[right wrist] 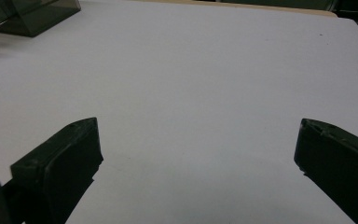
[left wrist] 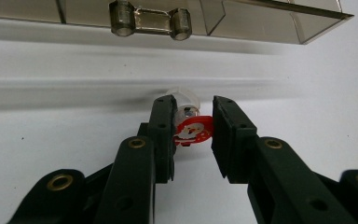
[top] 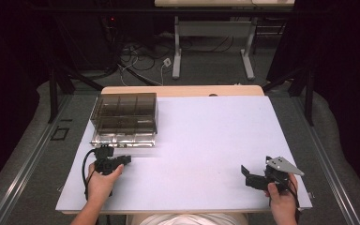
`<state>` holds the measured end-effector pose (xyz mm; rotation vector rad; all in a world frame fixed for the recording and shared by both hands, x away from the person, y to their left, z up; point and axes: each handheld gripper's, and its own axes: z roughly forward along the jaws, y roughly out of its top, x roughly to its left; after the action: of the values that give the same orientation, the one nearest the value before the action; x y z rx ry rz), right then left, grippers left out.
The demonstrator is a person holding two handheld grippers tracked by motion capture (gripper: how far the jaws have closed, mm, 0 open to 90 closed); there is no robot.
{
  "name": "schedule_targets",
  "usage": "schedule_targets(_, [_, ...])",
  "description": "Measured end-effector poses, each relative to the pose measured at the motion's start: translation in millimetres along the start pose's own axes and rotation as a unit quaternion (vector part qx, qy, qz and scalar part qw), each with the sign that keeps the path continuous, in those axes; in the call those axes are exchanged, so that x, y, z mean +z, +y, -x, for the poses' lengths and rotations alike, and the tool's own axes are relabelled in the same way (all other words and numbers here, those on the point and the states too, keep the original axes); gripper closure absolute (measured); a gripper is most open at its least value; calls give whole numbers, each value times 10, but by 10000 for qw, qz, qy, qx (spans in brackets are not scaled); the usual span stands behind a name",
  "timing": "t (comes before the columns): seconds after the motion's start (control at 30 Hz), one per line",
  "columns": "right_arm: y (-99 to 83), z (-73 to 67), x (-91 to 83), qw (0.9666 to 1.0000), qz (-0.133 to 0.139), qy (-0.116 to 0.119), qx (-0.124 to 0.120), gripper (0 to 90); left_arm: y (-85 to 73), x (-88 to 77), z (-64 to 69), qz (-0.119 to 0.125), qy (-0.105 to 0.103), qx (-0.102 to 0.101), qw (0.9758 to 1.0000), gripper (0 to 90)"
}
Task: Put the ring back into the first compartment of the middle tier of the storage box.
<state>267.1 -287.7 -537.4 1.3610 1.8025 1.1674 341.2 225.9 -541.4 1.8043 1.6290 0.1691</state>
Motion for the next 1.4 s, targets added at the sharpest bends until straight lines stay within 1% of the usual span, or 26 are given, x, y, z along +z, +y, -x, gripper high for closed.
schedule_targets(0.17, [-2, 1, -3, 10000, -19, 5, 13, 2, -16, -28, 14, 106, 0, 5, 9999, 697])
schedule_targets(0.23, [-3, -1, -2, 10000, -12, 0, 16, 2, -13, -55, 14, 67, -15, 24, 10000, 696])
schedule_targets(0.3, [-4, 2, 3, 10000, 11, 13, 8, 2, -16, -71, 19, 136, -31, 1, 9999, 696])
schedule_targets(0.33, [-5, 0, 5, 10000, 16, -3, 9, 2, -12, -87, 15, 102, -57, 14, 9999, 696])
schedule_targets(0.4, [-7, -7, 6, 10000, 4, -1, 53, 2, -14, -108, 19, 160, -66, -1, 9999, 696])
schedule_targets(0.43, [-6, 1, 7, 10000, 14, -3, 12, 2, -11, -123, 19, 143, -69, 9, 9999, 696])
schedule_targets(0.5, [-6, 0, 5, 10000, 18, 4, 8, 2, -16, -137, 23, 210, -61, 15, 9998, 696])
schedule_targets(0.57, [-6, 2, 3, 10000, 5, 26, 8, 2, -12, -163, 21, 186, -75, 16, 9998, 696])
schedule_targets(0.6, [-6, 4, 3, 10000, 3, 19, 1, 2, -12, -177, 20, 258, -60, 24, 9996, 697])
schedule_targets(0.67, [-6, 1, 3, 10000, -1, 24, 25, 2, -11, -190, 18, 264, -59, 22, 9996, 696])
schedule_targets(0.7, [-6, 5, 5, 10000, 8, 25, 4, 2, -5, -207, 13, 229, -64, 44, 9997, 696])
schedule_targets(0.8, [-3, 8, -5, 10000, -64, 9, -22, 3, 2, -243, 2, 314, -56, 12, 9995, 696])
schedule_targets(0.83, [-6, 7, 1, 10000, -21, 18, -15, 3, 4, -254, -3, 365, -38, 3, 9993, 696])
schedule_targets(0.87, [-5, 7, 1, 10000, -24, 17, -20, 3, 10, -279, -14, 334, -53, 23, 9994, 696])
schedule_targets(0.9, [-5, 7, 1, 10000, -24, 17, -20, 3, 9, -288, -17, 407, -29, 2, 9992, 696])
schedule_targets(0.93, [-4, 10, -1, 10000, -46, 17, -24, 3, 13, -312, -25, 399, -29, -4, 9992, 696])
schedule_targets(1.03, [-7, 0, 3, 10000, -38, 23, 42, 3, 19, -347, -38, 483, -20, -11, 9988, 696])
schedule_targets(1.13, [-7, -3, 3, 10000, -42, 26, 44, 3, 32, -398, -57, 483, -11, 20, 9988, 697])
schedule_targets(1.2, [-7, 1, 4, 10000, -58, 25, 26, 3, 39, -421, -69, 557, 9, -4, 9984, 697])
schedule_targets(1.3, [-8, 9, 3, 10000, -55, 27, 6, 3, 50, -455, -87, 575, 12, -20, 9983, 697])
schedule_targets(1.33, [-7, 11, 2, 10000, -43, 38, 7, 2, 50, -456, -88, 614, 14, -40, 9981, 697])
schedule_targets(1.4, [-6, 14, 1, 10000, -41, 32, -7, 3, 58, -484, -103, 592, 7, -35, 9982, 697])
